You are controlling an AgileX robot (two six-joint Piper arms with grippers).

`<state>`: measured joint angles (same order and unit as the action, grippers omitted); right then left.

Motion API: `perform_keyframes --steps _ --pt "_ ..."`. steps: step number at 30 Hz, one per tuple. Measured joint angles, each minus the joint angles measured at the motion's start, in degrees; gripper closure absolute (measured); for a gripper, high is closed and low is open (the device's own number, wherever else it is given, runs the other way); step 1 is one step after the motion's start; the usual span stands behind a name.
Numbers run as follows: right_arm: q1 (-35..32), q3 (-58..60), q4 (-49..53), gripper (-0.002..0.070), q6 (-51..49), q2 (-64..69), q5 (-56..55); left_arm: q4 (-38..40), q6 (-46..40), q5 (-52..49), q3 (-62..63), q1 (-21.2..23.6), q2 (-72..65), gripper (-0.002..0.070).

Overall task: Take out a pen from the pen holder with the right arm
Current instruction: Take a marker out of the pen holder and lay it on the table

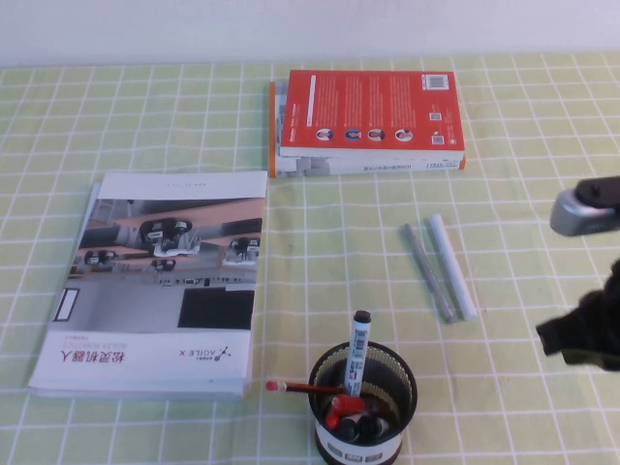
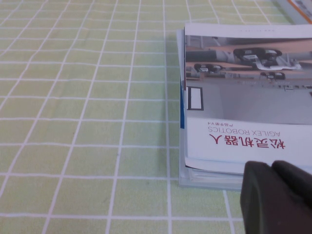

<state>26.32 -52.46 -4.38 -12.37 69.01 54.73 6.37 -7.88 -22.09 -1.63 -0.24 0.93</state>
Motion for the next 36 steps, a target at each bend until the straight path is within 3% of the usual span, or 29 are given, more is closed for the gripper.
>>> perform_keyframes --steps 7,14,20,29,36 --pt "-0.19 0.41 -3.08 0.0688 1.89 -2.12 2.97 0.00 0.00 0.00 0.00 0.00 0.00 0.0680" --pt "-0.32 2.95 -1.02 0.0688 7.43 -3.48 -4.53 0.00 0.00 0.00 0.00 0.00 0.00 0.0680" --pt "-3.04 15.11 2.77 0.0688 7.86 -12.91 -20.39 0.00 0.00 0.00 0.00 0.00 0.00 0.0680" --pt "-17.01 43.80 1.44 0.0688 7.90 -32.02 -54.73 0.00 0.00 0.00 0.00 0.00 0.00 0.0680" --pt "-22.91 53.74 1.14 0.0688 7.90 -48.09 -58.84 0.00 0.00 0.00 0.00 0.00 0.00 0.0680"
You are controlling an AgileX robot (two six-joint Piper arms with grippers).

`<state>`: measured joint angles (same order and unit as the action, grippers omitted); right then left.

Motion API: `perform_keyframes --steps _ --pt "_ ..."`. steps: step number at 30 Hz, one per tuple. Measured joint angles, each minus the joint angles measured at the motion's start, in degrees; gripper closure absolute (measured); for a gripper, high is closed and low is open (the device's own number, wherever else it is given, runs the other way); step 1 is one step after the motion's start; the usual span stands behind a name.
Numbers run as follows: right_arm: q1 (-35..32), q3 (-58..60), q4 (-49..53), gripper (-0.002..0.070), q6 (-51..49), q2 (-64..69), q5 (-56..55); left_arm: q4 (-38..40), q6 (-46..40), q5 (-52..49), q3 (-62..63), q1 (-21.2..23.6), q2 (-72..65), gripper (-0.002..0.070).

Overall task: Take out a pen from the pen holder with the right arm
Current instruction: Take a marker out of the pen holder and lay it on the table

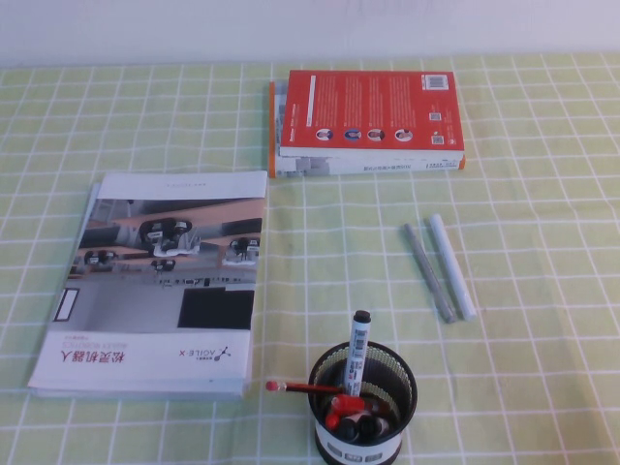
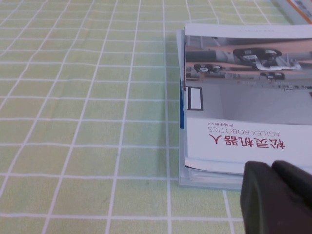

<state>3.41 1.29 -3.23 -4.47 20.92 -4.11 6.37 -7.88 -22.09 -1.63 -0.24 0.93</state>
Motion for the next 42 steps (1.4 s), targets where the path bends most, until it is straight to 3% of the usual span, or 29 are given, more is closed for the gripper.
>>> perform_keyframes --steps 13,23,42 --pt "-1.47 0.31 0.00 0.0688 0.00 -20.84 18.24 0.00 0.00 0.00 0.00 0.00 0.00 0.0680" --pt "-1.56 0.30 0.21 0.0688 3.23 -21.39 25.68 0.00 0.00 0.00 0.00 0.00 0.00 0.0680" --pt "-1.56 0.30 -5.49 0.0688 3.71 -21.39 26.21 0.00 0.00 0.00 0.00 0.00 0.00 0.0680"
